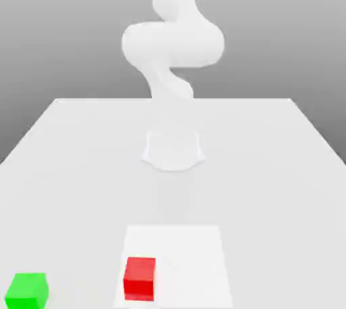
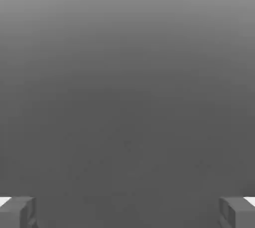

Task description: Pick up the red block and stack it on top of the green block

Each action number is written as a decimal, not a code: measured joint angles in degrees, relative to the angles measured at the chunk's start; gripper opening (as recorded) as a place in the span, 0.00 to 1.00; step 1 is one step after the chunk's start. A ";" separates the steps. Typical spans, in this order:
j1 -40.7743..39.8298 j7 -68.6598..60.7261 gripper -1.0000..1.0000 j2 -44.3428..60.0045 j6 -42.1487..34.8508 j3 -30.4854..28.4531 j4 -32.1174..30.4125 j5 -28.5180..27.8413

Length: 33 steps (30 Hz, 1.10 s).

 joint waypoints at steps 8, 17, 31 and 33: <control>0.31 -2.15 0.50 16.98 6.84 -2.26 -3.68 1.02; -0.21 -4.57 0.50 35.68 14.38 -3.90 -7.72 2.23; -2.66 -7.34 0.00 61.66 29.48 -2.86 -9.47 4.18; -2.67 -7.30 0.00 61.66 29.46 -2.85 -9.47 4.15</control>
